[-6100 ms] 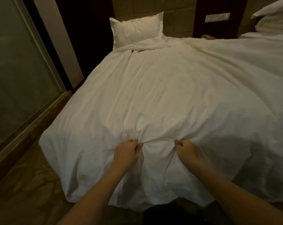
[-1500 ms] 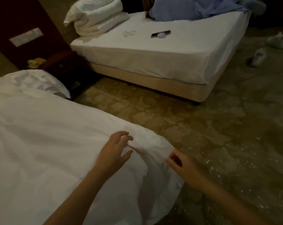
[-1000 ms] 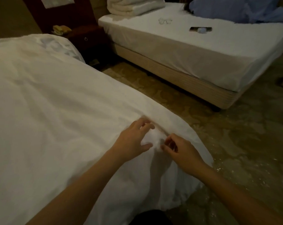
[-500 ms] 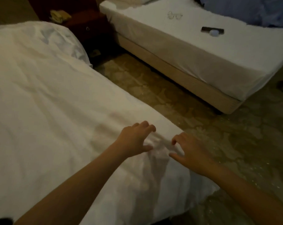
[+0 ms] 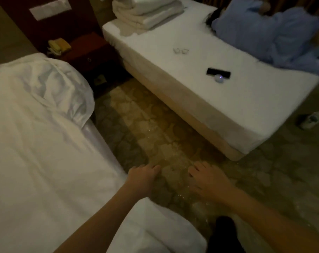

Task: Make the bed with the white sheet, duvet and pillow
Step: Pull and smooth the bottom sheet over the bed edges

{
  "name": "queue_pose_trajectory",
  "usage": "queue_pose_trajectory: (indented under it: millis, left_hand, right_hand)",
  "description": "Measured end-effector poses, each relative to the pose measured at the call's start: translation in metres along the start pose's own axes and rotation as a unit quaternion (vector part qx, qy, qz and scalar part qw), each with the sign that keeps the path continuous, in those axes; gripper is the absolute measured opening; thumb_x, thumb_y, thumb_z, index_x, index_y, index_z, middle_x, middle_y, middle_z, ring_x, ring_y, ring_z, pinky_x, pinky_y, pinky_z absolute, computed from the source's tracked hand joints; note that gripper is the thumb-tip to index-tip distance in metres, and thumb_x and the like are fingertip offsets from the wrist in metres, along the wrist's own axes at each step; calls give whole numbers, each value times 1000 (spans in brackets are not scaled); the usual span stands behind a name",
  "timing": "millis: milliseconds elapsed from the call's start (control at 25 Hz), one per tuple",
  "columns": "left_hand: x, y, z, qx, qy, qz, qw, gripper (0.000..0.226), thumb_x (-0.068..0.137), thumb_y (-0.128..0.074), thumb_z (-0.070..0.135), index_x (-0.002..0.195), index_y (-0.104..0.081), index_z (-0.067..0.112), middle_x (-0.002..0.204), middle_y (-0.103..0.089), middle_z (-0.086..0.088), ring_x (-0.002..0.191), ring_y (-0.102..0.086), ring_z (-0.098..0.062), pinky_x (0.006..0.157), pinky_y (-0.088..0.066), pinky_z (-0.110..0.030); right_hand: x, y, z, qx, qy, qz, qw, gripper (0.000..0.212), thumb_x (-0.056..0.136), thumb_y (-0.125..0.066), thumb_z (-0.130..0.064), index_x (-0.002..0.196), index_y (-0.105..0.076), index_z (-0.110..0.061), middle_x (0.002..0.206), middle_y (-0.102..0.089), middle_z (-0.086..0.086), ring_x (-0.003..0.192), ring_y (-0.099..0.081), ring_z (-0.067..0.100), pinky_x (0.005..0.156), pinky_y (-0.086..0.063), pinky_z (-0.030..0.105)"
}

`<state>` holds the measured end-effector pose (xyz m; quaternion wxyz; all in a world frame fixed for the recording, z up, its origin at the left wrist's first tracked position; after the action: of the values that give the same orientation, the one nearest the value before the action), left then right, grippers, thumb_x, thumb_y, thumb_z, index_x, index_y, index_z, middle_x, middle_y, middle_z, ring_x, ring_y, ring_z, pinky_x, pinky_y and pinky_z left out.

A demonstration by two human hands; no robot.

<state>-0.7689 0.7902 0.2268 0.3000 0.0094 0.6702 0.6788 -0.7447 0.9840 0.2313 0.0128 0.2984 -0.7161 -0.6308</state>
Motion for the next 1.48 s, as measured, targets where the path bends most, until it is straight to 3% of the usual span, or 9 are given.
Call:
queue_pose_trajectory:
  millis: [160,280,400,680,880,1040,1240,1480]
  left_hand:
    - [72,51,32,-32,83,-11,996,49,88,-55,48,130,-41,27,122,-52,2,110,-53,-20,91,-43,-35]
    - [103,94,33,-52,132,-31,989,50,90,-55,44,133,-41,22,125,-51,-2,111,-54,-23,90,-44,-37]
    - [128,132,11,-71,197,-25,978,53,89,-55,47,133,-40,21,124,-51,-2,113,-53,-25,88,-43,-36]
    - [125,136,-85,-169,359,-5,918,53,86,-60,48,130,-43,22,129,-52,0,117,-53,-23,88,-45,-34]
    - [135,154,-187,-210,443,73,869,46,86,-61,46,124,-47,25,126,-54,3,114,-53,-18,85,-42,-30]
    - [137,171,-232,-263,494,73,826,44,86,-60,48,123,-47,27,126,-53,6,115,-51,-15,87,-41,-29]
    - [145,161,-301,-301,600,130,729,44,89,-56,48,127,-44,28,129,-51,6,114,-52,-15,91,-44,-32]
    - [183,89,-359,-373,736,177,536,38,91,-55,44,124,-46,28,129,-52,8,114,-52,-13,91,-43,-28]
  right_hand:
    - [46,64,95,-60,77,9,995,40,100,-39,-35,136,-34,-17,134,-41,6,117,-43,22,93,-37,33]
    - [84,122,131,-59,133,-22,989,41,99,-38,-38,136,-36,-19,135,-41,3,119,-42,19,98,-36,33]
    - [140,168,150,-76,183,16,980,39,98,-42,-39,132,-38,-21,133,-43,0,115,-44,16,96,-38,28]
    - [276,204,69,-141,350,-32,925,47,95,-45,-42,135,-34,-20,134,-42,2,119,-44,19,93,-38,30]
    - [378,237,1,-197,425,-21,883,44,96,-46,-40,132,-37,-17,131,-44,4,119,-44,22,91,-39,33]
    - [434,260,-39,-216,469,-68,854,46,96,-47,-38,135,-36,-16,133,-43,6,120,-43,24,93,-38,35]
    - [533,253,-110,-240,571,-112,777,44,95,-48,-39,133,-38,-17,132,-45,5,120,-43,22,95,-36,35]
    - [653,186,-182,-280,638,-181,694,41,96,-46,-41,130,-40,-20,131,-47,0,120,-43,18,99,-35,33]
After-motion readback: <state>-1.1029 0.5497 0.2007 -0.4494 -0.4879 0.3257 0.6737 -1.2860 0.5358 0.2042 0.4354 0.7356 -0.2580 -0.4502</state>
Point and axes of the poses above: each hand's wrist, its own x-axis towards the middle knuckle, its own y-axis out of the back of the hand, z = x × y, the point moved 3 cm from there along x, towards the middle knuckle
